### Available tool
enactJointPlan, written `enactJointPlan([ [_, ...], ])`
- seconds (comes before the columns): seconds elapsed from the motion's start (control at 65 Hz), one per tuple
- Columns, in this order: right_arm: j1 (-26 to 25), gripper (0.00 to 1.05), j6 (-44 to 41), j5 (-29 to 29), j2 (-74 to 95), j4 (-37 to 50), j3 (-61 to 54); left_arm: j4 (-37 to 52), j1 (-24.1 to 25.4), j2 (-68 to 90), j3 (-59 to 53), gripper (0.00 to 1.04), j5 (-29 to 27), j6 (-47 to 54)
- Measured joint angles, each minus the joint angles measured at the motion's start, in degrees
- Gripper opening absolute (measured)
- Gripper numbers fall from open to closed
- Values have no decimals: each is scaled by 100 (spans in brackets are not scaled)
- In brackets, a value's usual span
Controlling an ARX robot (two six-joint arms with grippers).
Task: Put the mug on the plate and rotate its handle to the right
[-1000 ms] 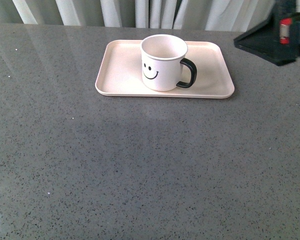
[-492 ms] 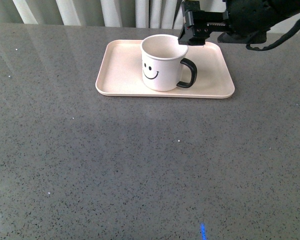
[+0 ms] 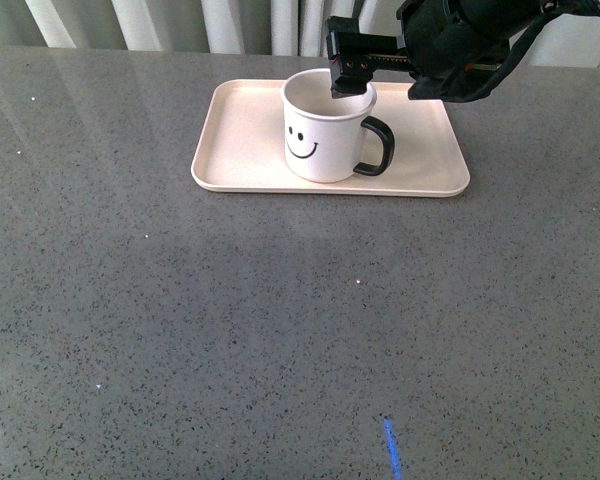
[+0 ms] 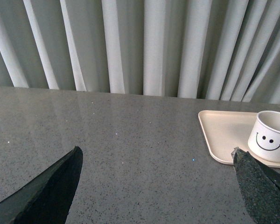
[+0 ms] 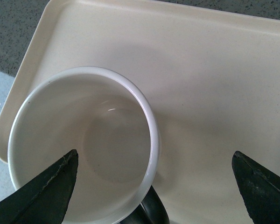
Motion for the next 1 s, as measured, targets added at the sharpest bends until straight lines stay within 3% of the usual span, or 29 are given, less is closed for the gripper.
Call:
enactJointPlan([
  [0.246, 66, 95, 107, 129, 227, -203, 302, 0, 0, 0, 0, 96, 0, 0],
  [0.4, 116, 85, 138, 197, 337, -306, 452, 0, 0, 0, 0, 96, 0, 0],
  [0.615, 151, 53, 201, 315, 413, -409, 562, 0, 0, 0, 0, 96, 0, 0],
  [0.815, 175, 11, 289, 424, 481, -570, 767, 0, 0, 0, 0, 96, 0, 0],
  [0.892, 175, 1, 306, 424, 492, -625, 839, 0, 0, 0, 0, 96, 0, 0],
  [1.0, 170, 2, 313, 424, 490, -697, 929, 2, 0, 0, 0, 96, 0, 0],
])
